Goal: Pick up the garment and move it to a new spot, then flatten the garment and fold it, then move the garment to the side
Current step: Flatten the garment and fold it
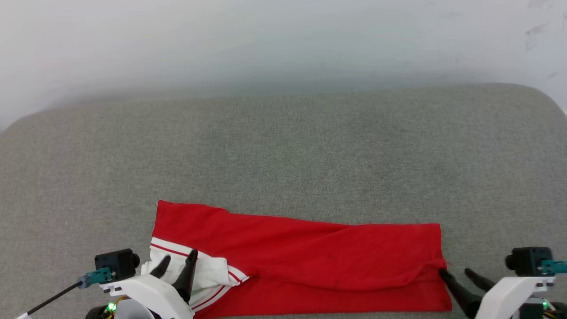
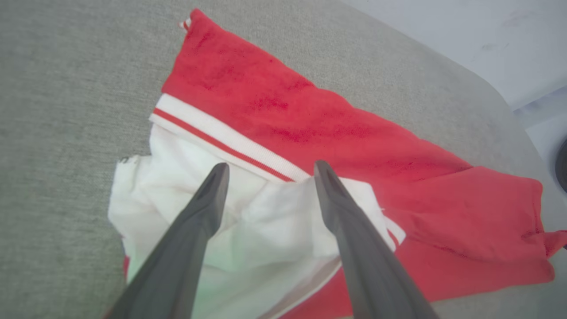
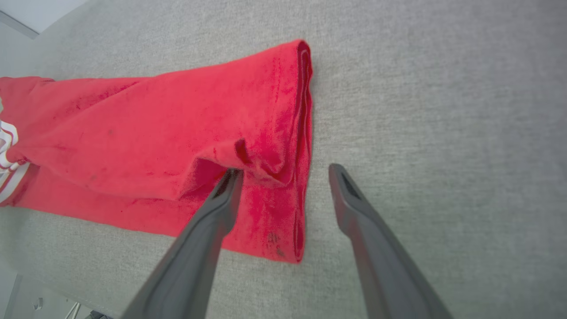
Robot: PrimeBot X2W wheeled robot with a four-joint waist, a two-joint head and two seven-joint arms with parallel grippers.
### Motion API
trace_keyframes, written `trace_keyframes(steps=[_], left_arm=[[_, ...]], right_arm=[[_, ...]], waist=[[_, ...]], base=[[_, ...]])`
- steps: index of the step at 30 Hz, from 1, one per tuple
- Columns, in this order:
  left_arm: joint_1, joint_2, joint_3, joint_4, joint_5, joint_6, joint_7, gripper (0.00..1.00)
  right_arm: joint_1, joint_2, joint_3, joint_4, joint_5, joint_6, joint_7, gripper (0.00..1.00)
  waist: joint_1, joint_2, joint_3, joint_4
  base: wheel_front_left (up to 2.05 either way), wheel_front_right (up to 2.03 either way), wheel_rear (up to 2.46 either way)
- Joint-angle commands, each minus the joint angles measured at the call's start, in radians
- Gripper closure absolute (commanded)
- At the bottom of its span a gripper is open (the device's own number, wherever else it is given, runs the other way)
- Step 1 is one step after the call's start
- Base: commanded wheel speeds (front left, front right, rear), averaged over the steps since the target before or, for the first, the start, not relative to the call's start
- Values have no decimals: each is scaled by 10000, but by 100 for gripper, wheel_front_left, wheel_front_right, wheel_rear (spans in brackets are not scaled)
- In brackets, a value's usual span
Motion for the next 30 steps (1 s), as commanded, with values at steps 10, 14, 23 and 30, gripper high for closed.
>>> trace_keyframes(steps=[10, 14, 23, 30], left_arm=[[-279, 6, 454, -1458, 1953, 1123, -2523, 0], [-368, 29, 520, -1846, 2613, 1378, -2769, 0], [-408, -196, 486, -2933, 3909, 1593, -2918, 0], [-602, -342, 493, -3027, 4224, 1451, -2935, 0]], right_arm=[[-115, -315, -1890, -1030, -258, -4, 1552, 0], [-212, -299, -2145, -970, -440, -2, 2310, 0], [-544, 111, -2368, -561, -534, -4, 3776, 0], [-870, 416, -1960, 528, -304, -4, 4314, 0]], waist=[[2, -1, -585, 203], [2, -1, -548, 470], [2, -1, 148, 1470], [2, -1, 541, 1829]], base=[[0, 0, 0], [0, 0, 0], [0, 0, 0], [0, 0, 0]])
